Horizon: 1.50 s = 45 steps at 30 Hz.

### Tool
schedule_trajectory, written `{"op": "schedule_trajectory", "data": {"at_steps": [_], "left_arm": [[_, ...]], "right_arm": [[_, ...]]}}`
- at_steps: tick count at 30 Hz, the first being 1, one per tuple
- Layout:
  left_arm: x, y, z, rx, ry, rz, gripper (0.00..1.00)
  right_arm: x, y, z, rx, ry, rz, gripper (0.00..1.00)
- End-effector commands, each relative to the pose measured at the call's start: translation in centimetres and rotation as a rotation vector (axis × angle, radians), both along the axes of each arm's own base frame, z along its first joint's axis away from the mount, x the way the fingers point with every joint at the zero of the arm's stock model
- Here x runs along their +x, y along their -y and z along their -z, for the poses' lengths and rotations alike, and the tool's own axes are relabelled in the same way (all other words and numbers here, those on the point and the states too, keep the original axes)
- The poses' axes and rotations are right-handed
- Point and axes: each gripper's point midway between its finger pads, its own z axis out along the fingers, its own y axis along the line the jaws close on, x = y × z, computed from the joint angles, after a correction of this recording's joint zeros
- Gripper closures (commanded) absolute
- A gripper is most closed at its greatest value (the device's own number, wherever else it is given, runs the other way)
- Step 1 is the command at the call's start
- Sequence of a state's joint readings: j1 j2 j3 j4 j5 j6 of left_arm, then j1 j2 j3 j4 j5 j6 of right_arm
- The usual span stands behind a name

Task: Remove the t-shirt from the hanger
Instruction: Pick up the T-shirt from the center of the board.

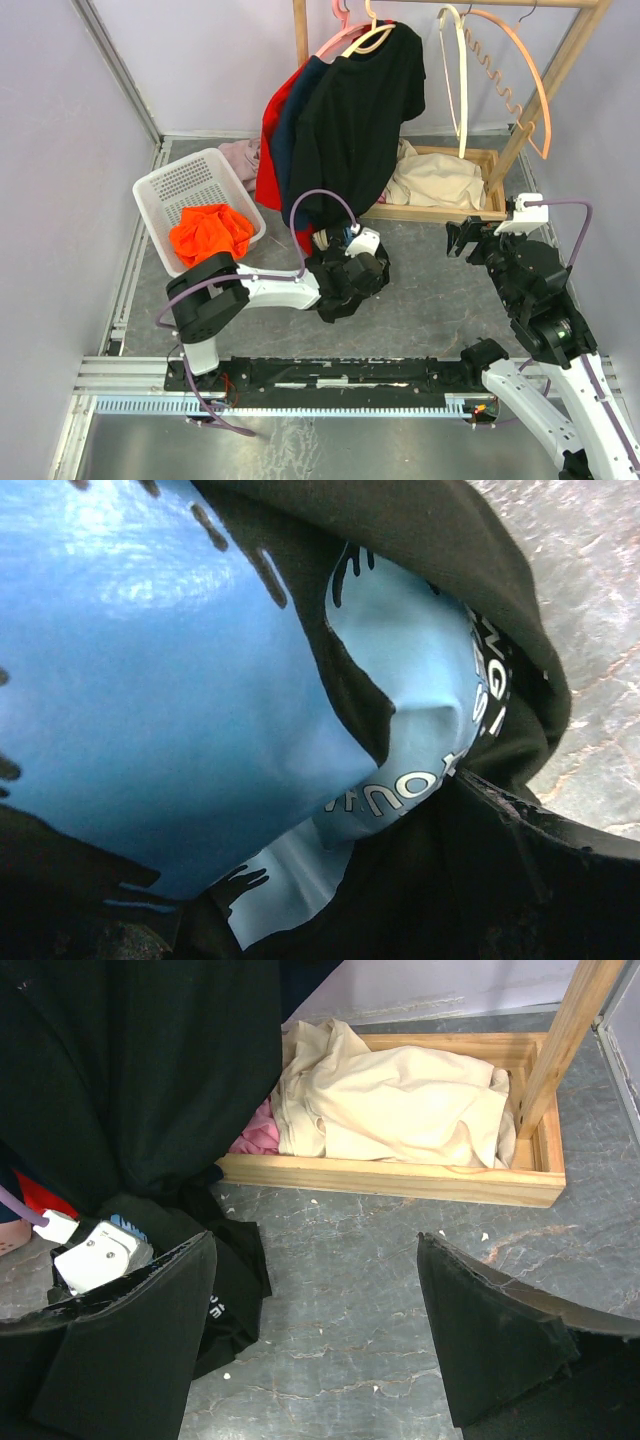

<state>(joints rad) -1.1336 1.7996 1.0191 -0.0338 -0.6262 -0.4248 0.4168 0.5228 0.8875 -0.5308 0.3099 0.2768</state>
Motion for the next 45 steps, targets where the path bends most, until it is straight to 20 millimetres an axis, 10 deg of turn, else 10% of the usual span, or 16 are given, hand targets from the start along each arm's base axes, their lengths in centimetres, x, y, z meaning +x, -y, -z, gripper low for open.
{"op": "schedule_trajectory", "data": {"at_steps": [1, 10, 26, 34, 45], "left_arm": [[0.3, -0.7, 2.0, -0.046, -0.03, -0.059, 0.03], [-2.3, -0.7, 6.5, -0.036, -0.16, -0.021, 0.17], [-8.6, 6.4, 9.5, -0.046, -0.272, 0.171, 0.9], [-9.4, 8.7, 2.4, -0.119, -0.144, 0.237, 0.97], [-6.9, 2.9, -11.1, -0.135, 0.143, 0.082, 0.97]], "right_arm": [[0.2, -0.2, -1.4, 0.032, 0.05, -0.005, 0.11], [0.4, -0.4, -1.2, 0.033, 0.044, -0.008, 0.12], [0.2, -0.1, -1.3, 0.035, 0.052, 0.001, 0.11], [-0.1, 0.9, -1.6, 0.038, 0.066, 0.047, 0.12], [0.0, 0.9, -1.5, 0.038, 0.066, 0.049, 0.12]]}}
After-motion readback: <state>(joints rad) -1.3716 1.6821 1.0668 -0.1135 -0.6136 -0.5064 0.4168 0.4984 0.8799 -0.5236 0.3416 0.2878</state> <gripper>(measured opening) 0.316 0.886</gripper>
